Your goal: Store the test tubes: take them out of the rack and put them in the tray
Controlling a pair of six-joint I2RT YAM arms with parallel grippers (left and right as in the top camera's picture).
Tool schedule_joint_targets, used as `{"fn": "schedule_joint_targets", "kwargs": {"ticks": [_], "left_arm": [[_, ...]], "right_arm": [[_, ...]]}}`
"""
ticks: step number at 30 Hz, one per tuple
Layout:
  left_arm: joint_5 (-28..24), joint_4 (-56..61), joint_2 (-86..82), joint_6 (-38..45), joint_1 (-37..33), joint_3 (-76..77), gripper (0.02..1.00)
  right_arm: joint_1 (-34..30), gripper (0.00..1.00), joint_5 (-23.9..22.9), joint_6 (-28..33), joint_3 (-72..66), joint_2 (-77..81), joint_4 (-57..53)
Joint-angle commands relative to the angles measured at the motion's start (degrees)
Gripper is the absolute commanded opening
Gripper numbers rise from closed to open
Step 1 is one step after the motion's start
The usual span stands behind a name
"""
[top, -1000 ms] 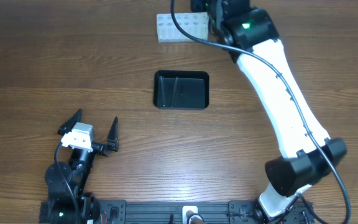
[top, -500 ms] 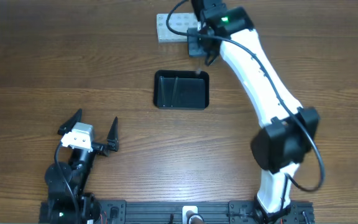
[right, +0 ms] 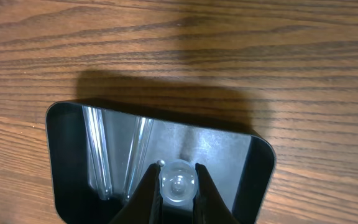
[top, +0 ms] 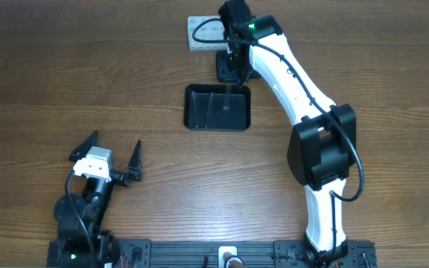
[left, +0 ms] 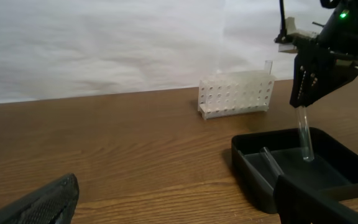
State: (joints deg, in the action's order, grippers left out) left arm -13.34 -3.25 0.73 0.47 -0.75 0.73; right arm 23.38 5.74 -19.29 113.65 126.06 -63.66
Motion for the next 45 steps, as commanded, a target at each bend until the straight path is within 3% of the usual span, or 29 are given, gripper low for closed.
{"fn": "schedule_joint_targets", "kwargs": {"ticks": [1,5,9,11,17,21,23,26,30,33,36,45], "left_arm": [[-0.5,0.0,-0.5,0.8,0.2,-0.4,1.000],[-0.5,0.0,-0.5,0.8,0.2,-0.4,1.000],[-0.5,0.0,-0.5,0.8,0.2,-0.4,1.000],[-0.5,0.0,-0.5,0.8,0.2,-0.4,1.000],[-0.5,0.0,-0.5,0.8,0.2,-0.4,1.000],[-0.5,0.0,-0.5,0.8,0.2,-0.4,1.000],[-0.5,0.0,-0.5,0.8,0.2,-0.4,1.000],[-0.5,0.0,-0.5,0.8,0.2,-0.4,1.000],[-0.5,0.0,-0.5,0.8,0.2,-0.4,1.000],[-0.5,0.0,-0.5,0.8,0.2,-0.4,1.000],[-0.5,0.0,-0.5,0.8,0.2,-0.4,1.000],[-0.5,0.0,-0.5,0.8,0.2,-0.4,1.000]], "right_arm": [[1.2,0.023,0.8,-0.4,-0.5,3.3,-0.1],[1.6,0.045,0.9,-0.4,-0.6,4.9,-0.8],[2.0,0.229,0.9,-0.4,-0.6,5.4,-0.5],[2.0,0.244,0.9,-0.4,-0.9,5.4,-0.3],[2.0,0.224,0.9,-0.4,-0.9,5.4,-0.2],[1.9,0.112,0.9,0.7,-0.7,5.3,-0.2],[1.5,0.112,0.6,1.7,-0.4,4.3,0.3],[0.5,0.200,-1.0,2.8,-0.4,1.7,2.5],[-1.4,0.435,-1.7,9.5,-0.4,-2.8,8.9],[-2.7,0.555,-4.6,12.0,-0.4,-4.7,14.0],[-3.7,0.781,-8.5,11.9,-0.4,-4.9,18.8],[-6.7,0.904,-10.1,11.9,-0.4,-3.4,25.5]]}}
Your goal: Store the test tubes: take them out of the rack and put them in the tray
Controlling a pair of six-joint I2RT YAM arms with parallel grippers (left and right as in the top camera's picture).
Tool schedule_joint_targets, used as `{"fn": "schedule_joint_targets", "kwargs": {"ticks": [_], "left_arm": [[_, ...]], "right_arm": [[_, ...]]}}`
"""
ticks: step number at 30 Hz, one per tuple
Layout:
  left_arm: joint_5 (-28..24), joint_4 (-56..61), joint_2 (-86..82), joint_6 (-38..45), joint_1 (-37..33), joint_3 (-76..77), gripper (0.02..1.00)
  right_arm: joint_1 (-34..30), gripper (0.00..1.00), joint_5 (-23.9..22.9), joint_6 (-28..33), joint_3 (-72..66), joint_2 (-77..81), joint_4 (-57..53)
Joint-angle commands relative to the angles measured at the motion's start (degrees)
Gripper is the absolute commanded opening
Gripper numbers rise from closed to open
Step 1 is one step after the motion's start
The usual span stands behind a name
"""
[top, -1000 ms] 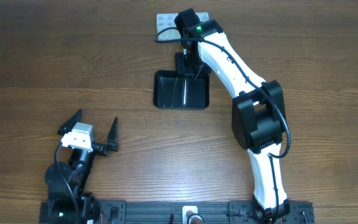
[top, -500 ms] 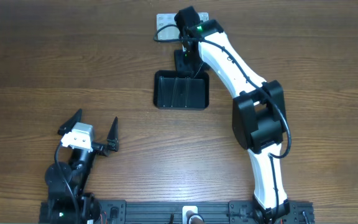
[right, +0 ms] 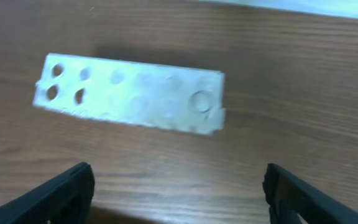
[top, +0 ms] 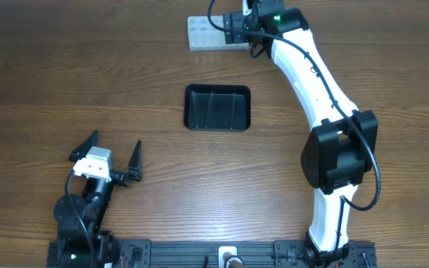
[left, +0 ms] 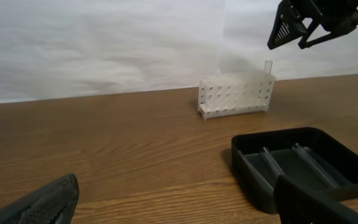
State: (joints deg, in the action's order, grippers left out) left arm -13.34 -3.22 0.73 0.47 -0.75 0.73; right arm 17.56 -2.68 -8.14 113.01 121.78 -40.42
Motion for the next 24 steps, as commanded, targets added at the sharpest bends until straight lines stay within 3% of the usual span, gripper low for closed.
{"fn": "schedule_joint_targets", "kwargs": {"ticks": [1,11,16,24], "left_arm": [[-0.5,0.0,-0.5,0.8,0.2,-0.4,1.000],[-0.5,0.0,-0.5,0.8,0.2,-0.4,1.000],[-0.5,0.0,-0.5,0.8,0.2,-0.4,0.998],[-0.5,0.0,-0.5,0.8,0.2,-0.4,1.000]], "right_arm": [[-1.0,0.917,-1.7,0.8,0.2,1.2,3.1],[-1.0,0.945,-2.0,1.6,0.2,5.9,11.1],[-1.0,0.943,-5.8,1.6,0.2,8.2,11.8],[-1.0,0.844,-7.8,2.7,0.2,10.3,12.8]]}}
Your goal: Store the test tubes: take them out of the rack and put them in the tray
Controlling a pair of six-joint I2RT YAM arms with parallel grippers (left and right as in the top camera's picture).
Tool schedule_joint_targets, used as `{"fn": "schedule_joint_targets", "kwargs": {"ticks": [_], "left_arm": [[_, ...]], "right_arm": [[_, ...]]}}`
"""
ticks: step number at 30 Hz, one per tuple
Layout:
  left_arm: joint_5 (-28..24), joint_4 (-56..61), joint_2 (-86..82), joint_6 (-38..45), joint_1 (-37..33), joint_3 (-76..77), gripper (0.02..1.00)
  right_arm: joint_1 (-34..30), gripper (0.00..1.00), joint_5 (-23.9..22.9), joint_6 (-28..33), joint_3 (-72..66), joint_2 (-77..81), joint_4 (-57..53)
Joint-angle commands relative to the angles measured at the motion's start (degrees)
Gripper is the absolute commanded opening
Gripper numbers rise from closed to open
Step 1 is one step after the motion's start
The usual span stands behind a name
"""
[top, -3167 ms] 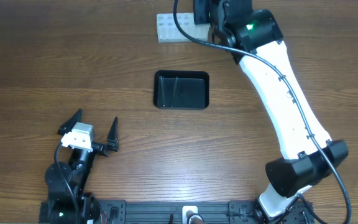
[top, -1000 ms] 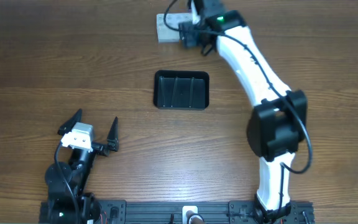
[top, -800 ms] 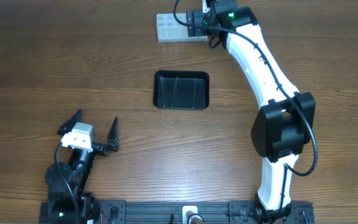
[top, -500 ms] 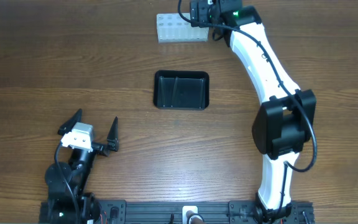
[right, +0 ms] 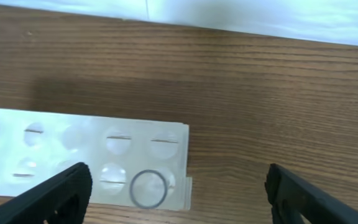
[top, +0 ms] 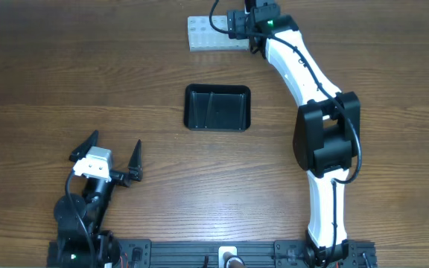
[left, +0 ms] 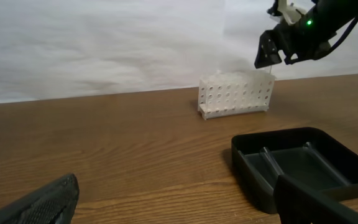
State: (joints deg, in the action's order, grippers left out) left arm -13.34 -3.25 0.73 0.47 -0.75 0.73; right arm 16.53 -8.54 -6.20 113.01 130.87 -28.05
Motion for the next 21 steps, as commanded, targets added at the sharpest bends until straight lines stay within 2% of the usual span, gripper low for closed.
{"fn": "schedule_joint_targets", "kwargs": {"ticks": [1,10,16,21], "left_arm": [[-0.5,0.0,-0.5,0.8,0.2,-0.4,1.000],[-0.5,0.0,-0.5,0.8,0.2,-0.4,1.000],[-0.5,0.0,-0.5,0.8,0.2,-0.4,0.998],[-0.5,0.0,-0.5,0.8,0.2,-0.4,0.998]], "right_arm": [[0.0,0.820,-1.9,0.7,0.2,1.3,0.4],[0.3,0.522,-2.1,0.7,0.2,1.4,-0.3],[1.0,0.408,-2.1,0.7,0.2,1.4,-0.1],[1.2,0.351,-2.0,0.7,0.2,1.4,0.0]]}}
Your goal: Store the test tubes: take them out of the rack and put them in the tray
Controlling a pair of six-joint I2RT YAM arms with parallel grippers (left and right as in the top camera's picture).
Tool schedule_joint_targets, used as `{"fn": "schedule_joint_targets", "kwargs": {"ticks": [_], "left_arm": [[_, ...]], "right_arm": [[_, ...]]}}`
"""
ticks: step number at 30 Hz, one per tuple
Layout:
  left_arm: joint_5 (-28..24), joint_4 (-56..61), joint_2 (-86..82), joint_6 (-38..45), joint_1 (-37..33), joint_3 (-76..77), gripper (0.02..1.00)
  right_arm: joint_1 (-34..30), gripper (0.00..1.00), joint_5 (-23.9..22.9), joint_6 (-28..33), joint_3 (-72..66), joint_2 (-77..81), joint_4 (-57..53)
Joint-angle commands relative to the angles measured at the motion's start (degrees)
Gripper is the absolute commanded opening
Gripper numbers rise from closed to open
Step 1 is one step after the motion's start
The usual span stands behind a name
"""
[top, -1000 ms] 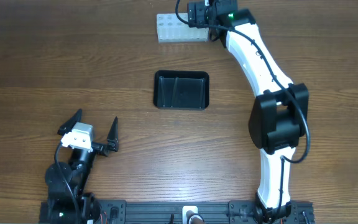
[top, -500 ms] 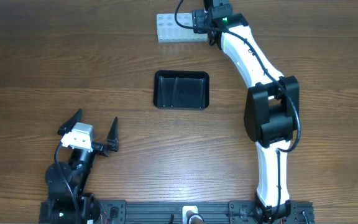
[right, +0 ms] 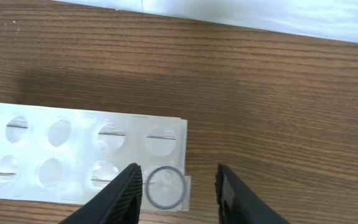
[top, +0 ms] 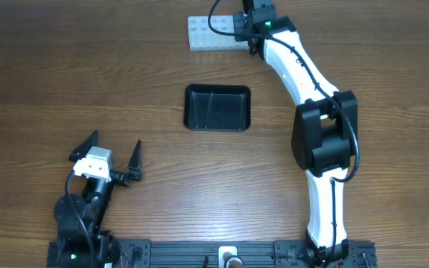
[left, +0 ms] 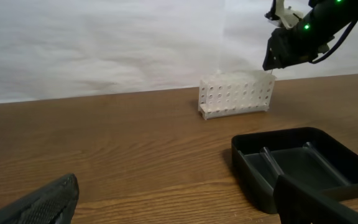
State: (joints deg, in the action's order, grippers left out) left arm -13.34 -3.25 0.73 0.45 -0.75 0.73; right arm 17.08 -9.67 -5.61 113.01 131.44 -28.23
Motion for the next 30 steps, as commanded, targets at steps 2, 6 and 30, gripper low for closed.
{"fn": "schedule_joint_targets", "kwargs": {"ticks": [2,6,30], "left_arm": [[-0.5,0.0,-0.5,0.8,0.2,-0.4,0.998],[-0.5,0.0,-0.5,0.8,0.2,-0.4,1.000],[-0.5,0.0,-0.5,0.8,0.2,-0.4,1.000]], "right_arm": [[0.6,0.334,-0.8,0.1,0.2,0.8,0.2],[0.6,0.329,-0.7,0.1,0.2,0.8,0.3],[1.0,0.240,-0.3,0.1,0.2,2.1,3.7]]}}
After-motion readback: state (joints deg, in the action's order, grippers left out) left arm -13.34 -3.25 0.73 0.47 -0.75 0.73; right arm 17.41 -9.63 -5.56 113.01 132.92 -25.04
